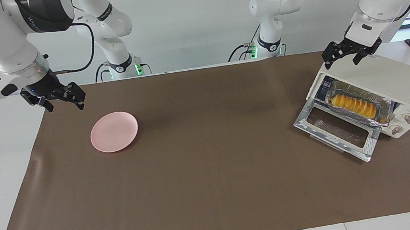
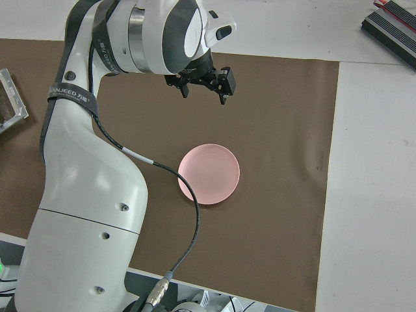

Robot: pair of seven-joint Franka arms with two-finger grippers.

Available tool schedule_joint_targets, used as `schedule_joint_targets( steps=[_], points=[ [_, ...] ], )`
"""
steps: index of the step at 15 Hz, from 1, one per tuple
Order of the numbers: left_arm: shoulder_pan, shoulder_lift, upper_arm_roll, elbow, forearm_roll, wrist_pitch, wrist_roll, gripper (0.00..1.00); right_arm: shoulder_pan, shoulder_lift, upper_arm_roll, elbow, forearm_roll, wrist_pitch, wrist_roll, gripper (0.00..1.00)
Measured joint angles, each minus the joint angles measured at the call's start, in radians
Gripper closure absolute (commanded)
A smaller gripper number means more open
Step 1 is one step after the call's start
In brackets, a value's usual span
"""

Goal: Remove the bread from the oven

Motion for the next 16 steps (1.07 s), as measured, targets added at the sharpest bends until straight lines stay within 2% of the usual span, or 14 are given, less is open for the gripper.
schedule_joint_targets(
  steps=[16],
  points=[
    [0.003,-0.004,0.01,-0.002,0.0,-0.001,-0.009,0.0,0.0,0.0,0.0,0.0,0.0,0.0,0.0,0.0]
  ],
)
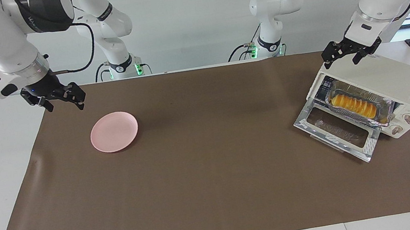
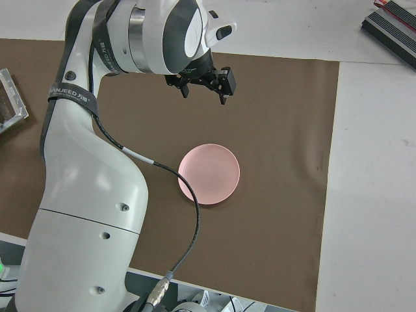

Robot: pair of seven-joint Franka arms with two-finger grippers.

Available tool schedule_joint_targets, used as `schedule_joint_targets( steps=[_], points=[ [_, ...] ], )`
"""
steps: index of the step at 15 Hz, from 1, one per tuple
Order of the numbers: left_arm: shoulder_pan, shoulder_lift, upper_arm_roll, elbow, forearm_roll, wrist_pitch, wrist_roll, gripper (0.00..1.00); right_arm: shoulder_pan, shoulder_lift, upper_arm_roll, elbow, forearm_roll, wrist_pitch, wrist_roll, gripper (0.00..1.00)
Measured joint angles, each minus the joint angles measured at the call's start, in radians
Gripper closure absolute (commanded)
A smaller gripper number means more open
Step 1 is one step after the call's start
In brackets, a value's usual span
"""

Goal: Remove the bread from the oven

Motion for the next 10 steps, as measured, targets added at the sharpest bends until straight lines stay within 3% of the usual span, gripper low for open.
schedule_joint_targets(
  steps=[5,10],
  points=[
    [-0.003,0.029,-0.007,-0.006,0.0,0.023,-0.18,0.0,0.0,0.0,0.0,0.0,0.0,0.0,0.0,0.0],
    [-0.067,0.209,-0.011,0.067,0.016,0.032,-0.5,0.0,0.0,0.0,0.0,0.0,0.0,0.0,0.0,0.0]
  ],
)
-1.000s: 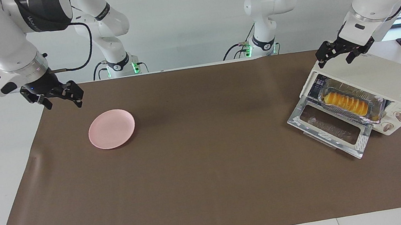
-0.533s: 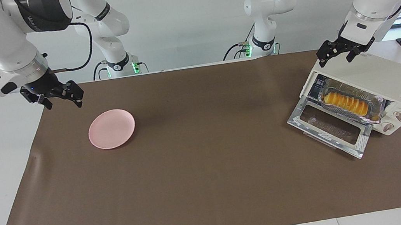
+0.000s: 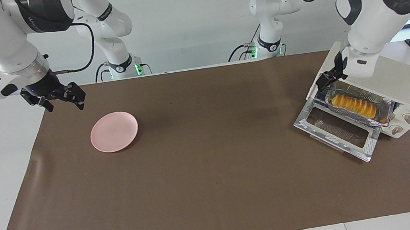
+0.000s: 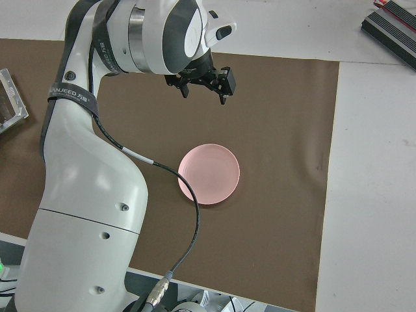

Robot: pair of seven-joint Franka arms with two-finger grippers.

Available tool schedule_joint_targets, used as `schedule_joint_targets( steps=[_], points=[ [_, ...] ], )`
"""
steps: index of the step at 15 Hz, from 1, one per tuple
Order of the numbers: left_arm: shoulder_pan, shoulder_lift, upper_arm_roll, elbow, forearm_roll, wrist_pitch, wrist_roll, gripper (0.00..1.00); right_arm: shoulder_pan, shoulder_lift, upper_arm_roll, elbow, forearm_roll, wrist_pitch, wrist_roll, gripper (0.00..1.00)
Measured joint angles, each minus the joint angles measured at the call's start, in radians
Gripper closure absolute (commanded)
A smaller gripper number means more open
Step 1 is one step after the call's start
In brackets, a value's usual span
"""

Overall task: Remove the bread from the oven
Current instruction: 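Reach the left gripper into the oven toward the foil tray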

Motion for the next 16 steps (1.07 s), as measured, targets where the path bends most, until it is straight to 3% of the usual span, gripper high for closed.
schedule_joint_targets(
  steps=[6,16],
  points=[
    [-0.015,0.112,0.007,0.055,0.112,0.004,-0.212,0.0,0.0,0.0,0.0,0.0,0.0,0.0,0.0,0.0],
    [0.001,0.175,0.073,0.05,0.18,0.092,-0.347,0.0,-0.024,0.0,-0.005,0.0,0.0,0.0,0.0,0.0]
  ],
)
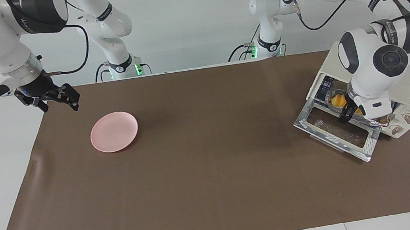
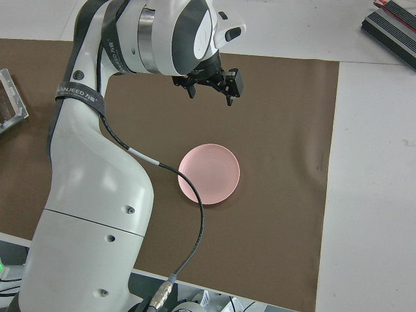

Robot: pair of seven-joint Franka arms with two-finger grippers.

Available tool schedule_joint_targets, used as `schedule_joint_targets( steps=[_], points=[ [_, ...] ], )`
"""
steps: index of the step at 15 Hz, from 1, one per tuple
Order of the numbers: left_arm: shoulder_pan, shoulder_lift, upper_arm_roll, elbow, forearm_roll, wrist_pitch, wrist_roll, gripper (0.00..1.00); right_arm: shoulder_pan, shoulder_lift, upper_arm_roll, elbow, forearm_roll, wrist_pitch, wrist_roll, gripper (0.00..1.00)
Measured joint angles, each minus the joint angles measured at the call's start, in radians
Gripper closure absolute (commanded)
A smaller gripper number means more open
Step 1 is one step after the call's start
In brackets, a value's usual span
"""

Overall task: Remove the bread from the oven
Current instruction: 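Reach the left gripper into the oven toward the foil tray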

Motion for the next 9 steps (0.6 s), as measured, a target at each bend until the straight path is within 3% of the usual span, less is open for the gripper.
schedule_joint_targets(
  steps=[9],
  points=[
    [0.0,0.025,-0.001,-0.079,0.046,0.099,-0.087,0.0,0.0,0.0,0.001,0.0,0.0,0.0,0.0,0.0]
  ],
)
